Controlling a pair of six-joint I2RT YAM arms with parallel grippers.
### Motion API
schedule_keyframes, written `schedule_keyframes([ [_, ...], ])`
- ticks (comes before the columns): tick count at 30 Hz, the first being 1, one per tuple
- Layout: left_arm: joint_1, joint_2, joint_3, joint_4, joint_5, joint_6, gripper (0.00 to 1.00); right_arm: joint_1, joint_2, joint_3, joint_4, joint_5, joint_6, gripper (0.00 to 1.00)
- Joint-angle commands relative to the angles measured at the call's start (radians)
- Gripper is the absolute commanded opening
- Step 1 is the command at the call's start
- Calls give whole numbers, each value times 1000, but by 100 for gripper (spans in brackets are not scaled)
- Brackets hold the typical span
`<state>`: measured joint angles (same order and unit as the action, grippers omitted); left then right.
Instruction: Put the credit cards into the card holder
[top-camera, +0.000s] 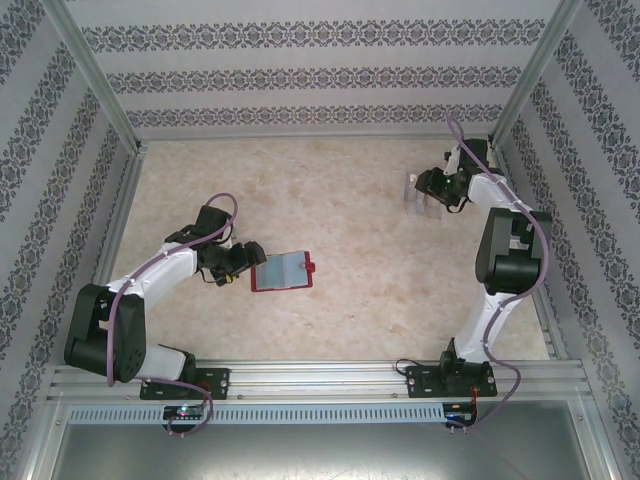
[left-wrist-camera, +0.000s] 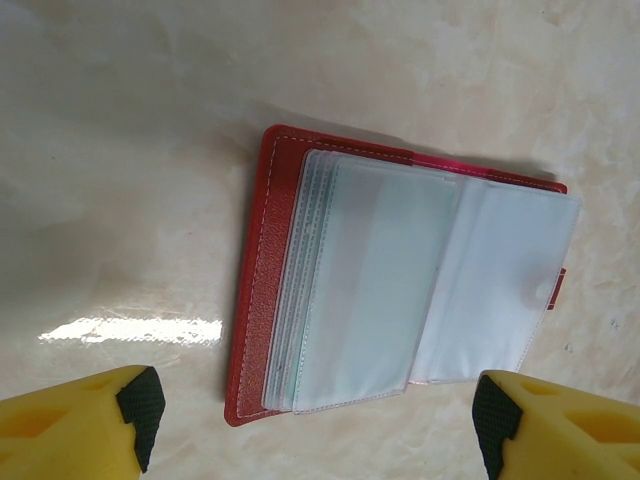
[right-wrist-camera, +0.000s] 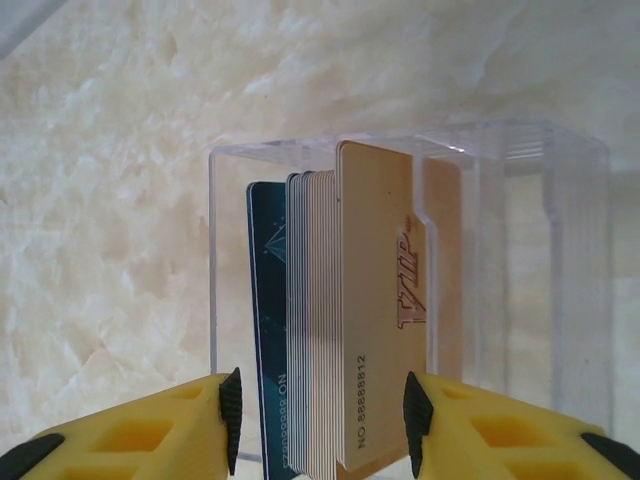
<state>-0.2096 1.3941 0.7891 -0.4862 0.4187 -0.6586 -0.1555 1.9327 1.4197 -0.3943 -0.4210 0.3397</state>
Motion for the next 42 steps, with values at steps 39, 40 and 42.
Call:
schedule_keyframes([
  [39,-5,39,14,-6,24,6,83,-17,69,-57,243,-246,202,84],
  [40,-6,34,10,-4,22,4,83,-16,69,-56,246,-252,205,83],
  [42,-6,26,2,-3,16,5,83,-16,65,-53,249,-262,206,79],
])
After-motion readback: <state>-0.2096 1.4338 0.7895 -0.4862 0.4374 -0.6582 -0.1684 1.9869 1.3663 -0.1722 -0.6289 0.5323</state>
